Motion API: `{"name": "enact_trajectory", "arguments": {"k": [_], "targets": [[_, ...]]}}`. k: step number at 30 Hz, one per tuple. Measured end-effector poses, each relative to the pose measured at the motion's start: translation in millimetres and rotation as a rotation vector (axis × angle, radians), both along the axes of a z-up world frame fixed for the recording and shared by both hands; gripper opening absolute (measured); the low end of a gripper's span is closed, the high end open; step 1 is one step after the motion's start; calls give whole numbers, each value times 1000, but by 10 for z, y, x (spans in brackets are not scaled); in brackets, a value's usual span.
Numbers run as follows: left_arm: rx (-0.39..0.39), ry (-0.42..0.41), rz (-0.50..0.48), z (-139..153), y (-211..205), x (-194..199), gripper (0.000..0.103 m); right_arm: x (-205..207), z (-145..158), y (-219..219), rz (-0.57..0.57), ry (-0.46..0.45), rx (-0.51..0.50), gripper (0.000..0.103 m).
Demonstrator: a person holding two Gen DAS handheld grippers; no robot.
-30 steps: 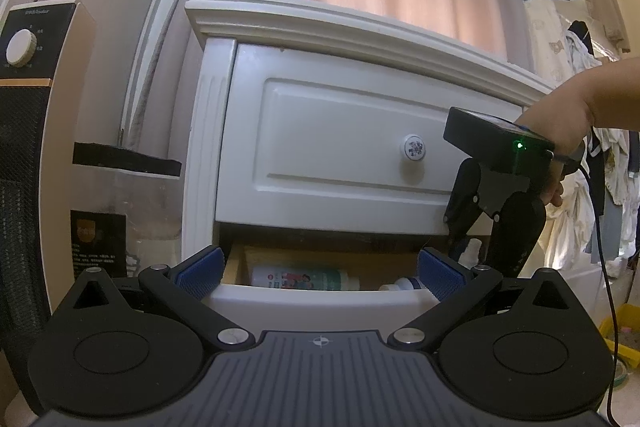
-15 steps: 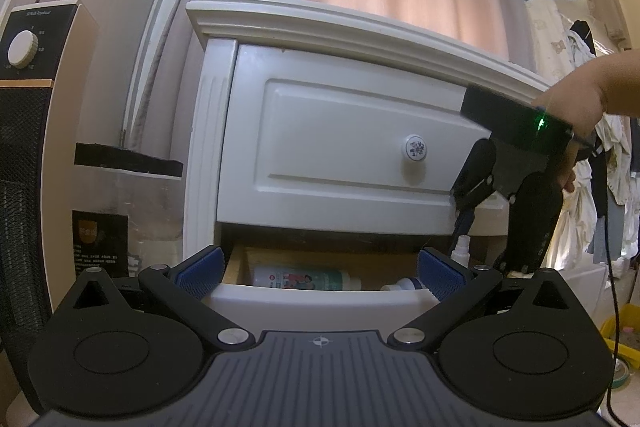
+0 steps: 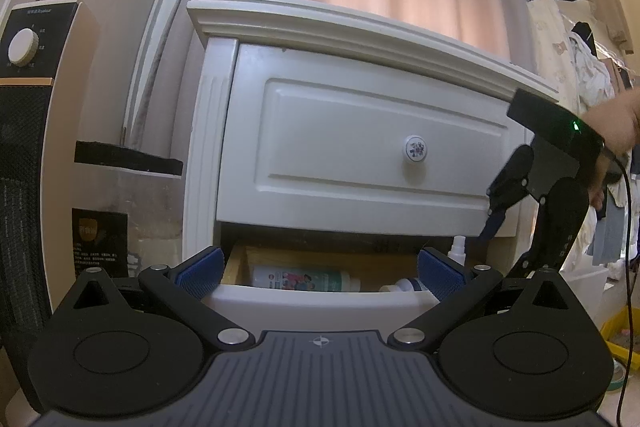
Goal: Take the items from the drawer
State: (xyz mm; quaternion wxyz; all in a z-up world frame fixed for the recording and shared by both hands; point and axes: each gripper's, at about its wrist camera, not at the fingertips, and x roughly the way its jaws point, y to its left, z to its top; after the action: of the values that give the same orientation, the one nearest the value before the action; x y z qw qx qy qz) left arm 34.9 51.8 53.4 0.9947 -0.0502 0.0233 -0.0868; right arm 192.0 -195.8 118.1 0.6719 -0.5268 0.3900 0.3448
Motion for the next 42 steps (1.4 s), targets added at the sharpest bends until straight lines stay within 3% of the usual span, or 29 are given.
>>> {"name": "enact_trajectory", "arguments": {"k": [6, 14, 27, 34, 42], "targets": [[8, -2, 14, 0, -28, -29, 103, -49, -66, -150, -78, -66, 136, 72], [9, 7, 10, 19, -61, -36, 103, 145, -107, -338, -319, -33, 369, 73], [12, 5, 9, 24, -106, -78, 103, 350, -454, -24, -390, 1, 410, 71], [4, 7, 7, 22, -90, -90, 103, 324, -509, 46, -365, -47, 400, 65], [3, 5, 8, 7, -64, -99, 103, 364, -580, 80, -349, -38, 364, 65]]}}
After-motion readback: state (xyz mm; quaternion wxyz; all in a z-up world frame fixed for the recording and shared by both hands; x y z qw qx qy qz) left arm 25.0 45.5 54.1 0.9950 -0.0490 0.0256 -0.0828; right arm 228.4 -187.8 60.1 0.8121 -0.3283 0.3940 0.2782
